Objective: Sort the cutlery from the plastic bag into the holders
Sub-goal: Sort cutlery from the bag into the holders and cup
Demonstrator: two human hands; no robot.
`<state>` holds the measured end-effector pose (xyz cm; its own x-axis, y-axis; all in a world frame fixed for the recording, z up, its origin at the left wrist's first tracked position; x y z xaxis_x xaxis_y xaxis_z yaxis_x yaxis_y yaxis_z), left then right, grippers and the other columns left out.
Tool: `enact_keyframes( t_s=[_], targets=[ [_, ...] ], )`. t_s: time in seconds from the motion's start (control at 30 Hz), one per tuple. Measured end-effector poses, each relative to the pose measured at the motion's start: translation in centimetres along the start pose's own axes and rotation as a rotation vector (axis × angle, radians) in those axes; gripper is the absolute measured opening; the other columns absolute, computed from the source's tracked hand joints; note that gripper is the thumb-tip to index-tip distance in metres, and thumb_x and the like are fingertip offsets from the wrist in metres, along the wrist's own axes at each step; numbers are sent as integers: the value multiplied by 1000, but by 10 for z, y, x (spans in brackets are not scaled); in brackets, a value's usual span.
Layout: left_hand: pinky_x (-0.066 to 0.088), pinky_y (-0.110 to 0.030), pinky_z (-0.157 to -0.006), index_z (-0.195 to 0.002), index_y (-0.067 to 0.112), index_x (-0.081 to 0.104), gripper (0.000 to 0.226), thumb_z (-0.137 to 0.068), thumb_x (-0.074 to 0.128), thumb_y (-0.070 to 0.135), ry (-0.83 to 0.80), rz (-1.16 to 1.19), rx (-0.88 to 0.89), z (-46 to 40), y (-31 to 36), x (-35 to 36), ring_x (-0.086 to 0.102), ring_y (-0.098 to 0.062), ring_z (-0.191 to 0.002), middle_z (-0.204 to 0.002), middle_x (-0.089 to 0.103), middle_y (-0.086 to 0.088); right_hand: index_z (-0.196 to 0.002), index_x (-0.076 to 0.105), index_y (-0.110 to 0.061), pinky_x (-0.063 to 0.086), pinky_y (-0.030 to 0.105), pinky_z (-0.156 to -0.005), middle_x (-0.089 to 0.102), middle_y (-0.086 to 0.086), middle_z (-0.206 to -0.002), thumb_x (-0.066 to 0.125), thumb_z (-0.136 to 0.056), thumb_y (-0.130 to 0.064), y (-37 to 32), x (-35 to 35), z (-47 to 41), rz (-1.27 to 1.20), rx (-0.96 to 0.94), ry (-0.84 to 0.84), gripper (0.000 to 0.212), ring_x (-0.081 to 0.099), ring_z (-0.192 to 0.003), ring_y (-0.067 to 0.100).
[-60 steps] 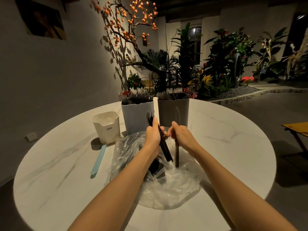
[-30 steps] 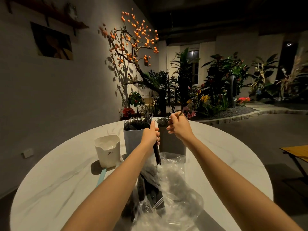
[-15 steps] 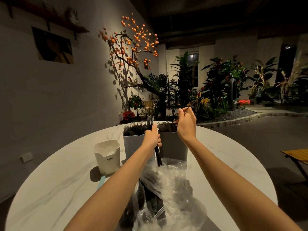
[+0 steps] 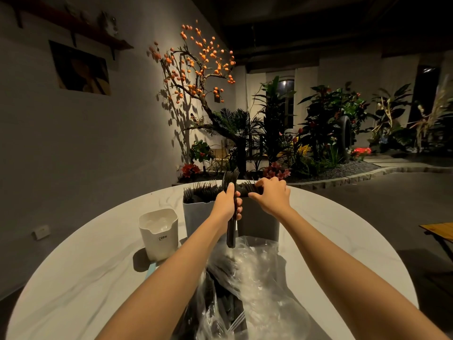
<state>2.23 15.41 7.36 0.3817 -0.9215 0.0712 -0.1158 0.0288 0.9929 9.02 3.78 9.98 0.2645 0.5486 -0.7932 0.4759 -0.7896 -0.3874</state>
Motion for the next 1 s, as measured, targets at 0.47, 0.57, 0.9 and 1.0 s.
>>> enact_keyframes(
  t_s=[0.47,0.57,0.9,1.0],
  targets=[
    [24,-18,-38,-77,14,46,55,-100,22,57,-126,31,-63,22,-2,1,29,-7,-39,-56,41,3,-104,58,-8,42,17,-61,61,2,-87,49,-98,-40,-42,11,11,-866,-72,-260,34,56,-77,11],
    [25,-20,-39,-76,13,47,58,-99,20,59,-122,-14,-60,23,-4,-3,32,-9,-39,-56,43,2,-100,56,-10,46,22,-66,66,14,-97,49,-99,-34,-46,15,11,-942,-35,-271,25,62,-87,20],
    [37,-21,-48,-82,9,49,53,-101,29,54,-266,-66,-63,36,1,-25,42,-12,-47,-60,46,-1,-114,49,5,53,36,-68,63,24,-107,47,-99,-37,-62,30,8,-976,89,-317,44,63,-85,27],
    [41,-22,-49,-81,9,49,48,-98,40,54,-323,-115,-129,38,-6,-34,44,-14,-49,-61,47,-1,-120,42,4,57,30,-57,59,22,-103,43,-102,-26,-66,26,10,-1147,145,-278,35,66,-71,22]
  ],
)
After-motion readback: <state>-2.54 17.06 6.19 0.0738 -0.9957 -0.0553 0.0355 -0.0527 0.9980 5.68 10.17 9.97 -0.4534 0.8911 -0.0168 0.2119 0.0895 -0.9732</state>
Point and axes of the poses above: each hand's wrist, its own z-axis away from the middle knuckle, its own x-axis out of the palm, y = z × x, the point moved 4 cm from there along -z, towards the middle knuckle
